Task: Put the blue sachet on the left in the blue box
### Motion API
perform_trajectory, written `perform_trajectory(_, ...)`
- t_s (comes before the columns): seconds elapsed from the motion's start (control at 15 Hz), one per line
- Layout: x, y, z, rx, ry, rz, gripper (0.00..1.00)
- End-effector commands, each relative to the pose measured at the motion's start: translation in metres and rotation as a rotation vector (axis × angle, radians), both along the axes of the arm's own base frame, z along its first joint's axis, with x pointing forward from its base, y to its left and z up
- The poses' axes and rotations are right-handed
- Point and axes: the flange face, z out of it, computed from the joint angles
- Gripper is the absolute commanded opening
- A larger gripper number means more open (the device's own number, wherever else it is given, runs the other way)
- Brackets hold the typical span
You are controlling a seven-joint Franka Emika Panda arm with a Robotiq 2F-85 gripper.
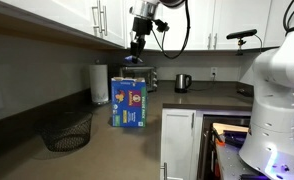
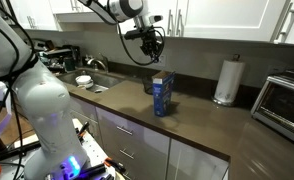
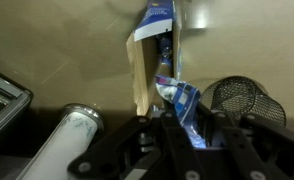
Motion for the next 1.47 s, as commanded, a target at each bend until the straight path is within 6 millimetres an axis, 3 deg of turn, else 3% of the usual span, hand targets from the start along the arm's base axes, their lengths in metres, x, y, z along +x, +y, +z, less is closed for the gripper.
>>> perform_trajectory(0.0, 0.027, -0.013, -0.014, -0.003, -0.012, -0.048, 0.06)
perform_trajectory(0.4, 0.055, -0.018, -0.058, -0.016, 0.029, -0.095, 0.06)
perform_trajectory(0.47, 0.058, -0.018, -0.064, -0.02, 0.037, -0.102, 0.11)
perform_trajectory(0.53, 0.059, -0.017, -0.067, -0.024, 0.043, -0.108, 0.45)
perform_trajectory(0.67, 0.057, -0.012, -0.068, -0.037, 0.043, -0.105, 0.51)
perform_trajectory(1.13, 0.046, -0.001, -0.044, -0.056, 0.037, -0.089, 0.96)
perform_trajectory(1.4, 0.034, 0.007, -0.04, -0.052, 0.092, -0.081, 1.0)
